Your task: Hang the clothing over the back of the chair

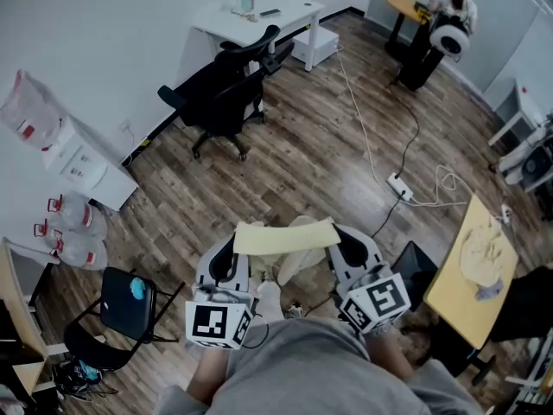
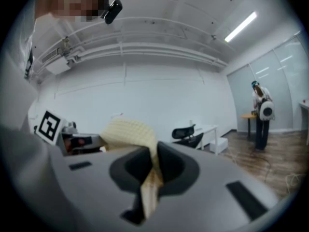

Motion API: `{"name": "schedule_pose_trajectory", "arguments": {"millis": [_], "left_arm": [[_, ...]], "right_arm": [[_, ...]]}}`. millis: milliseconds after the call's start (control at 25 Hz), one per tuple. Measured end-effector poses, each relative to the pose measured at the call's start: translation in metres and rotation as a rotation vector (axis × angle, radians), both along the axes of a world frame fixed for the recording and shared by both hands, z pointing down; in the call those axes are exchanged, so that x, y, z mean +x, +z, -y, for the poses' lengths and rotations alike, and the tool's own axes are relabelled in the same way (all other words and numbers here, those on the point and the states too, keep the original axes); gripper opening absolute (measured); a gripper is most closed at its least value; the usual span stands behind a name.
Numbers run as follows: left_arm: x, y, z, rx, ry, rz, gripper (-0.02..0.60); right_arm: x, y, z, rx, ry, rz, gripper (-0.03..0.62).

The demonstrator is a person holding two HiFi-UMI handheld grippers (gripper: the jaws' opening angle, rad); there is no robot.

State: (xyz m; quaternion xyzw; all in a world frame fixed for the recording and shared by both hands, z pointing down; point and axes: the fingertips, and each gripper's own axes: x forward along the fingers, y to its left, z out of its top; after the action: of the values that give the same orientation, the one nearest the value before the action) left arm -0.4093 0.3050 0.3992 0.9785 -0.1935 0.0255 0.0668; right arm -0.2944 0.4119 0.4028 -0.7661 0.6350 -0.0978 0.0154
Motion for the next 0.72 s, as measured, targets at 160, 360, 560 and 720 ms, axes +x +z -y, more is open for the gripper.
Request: {"name": "schedule_pose_trajectory", "arguments": {"millis": [160, 360, 560, 720], "left_arm": [[0.019, 0.004, 0.022, -0.010, -0.007, 0.011, 0.029], [0.035, 0.010, 0.051, -0.024, -0.016, 0.017, 0.029], [0.058, 0.013, 0.080, -0.037, 0.008, 0.024, 0.029], [0.075, 0.010, 0.101, -0.035, 0.034, 0.015, 0.029]], "right_arm": [[0.020, 0.004, 0.023, -0.009, -0.002, 0.012, 0.041], [0.038, 0.008, 0.053, -0.012, -0.001, 0.026, 0.041], [0.057, 0.013, 0.079, -0.032, 0.024, 0.050, 0.041], [0.072, 0.012, 0.098, -0.035, 0.050, 0.048, 0.041]]}}
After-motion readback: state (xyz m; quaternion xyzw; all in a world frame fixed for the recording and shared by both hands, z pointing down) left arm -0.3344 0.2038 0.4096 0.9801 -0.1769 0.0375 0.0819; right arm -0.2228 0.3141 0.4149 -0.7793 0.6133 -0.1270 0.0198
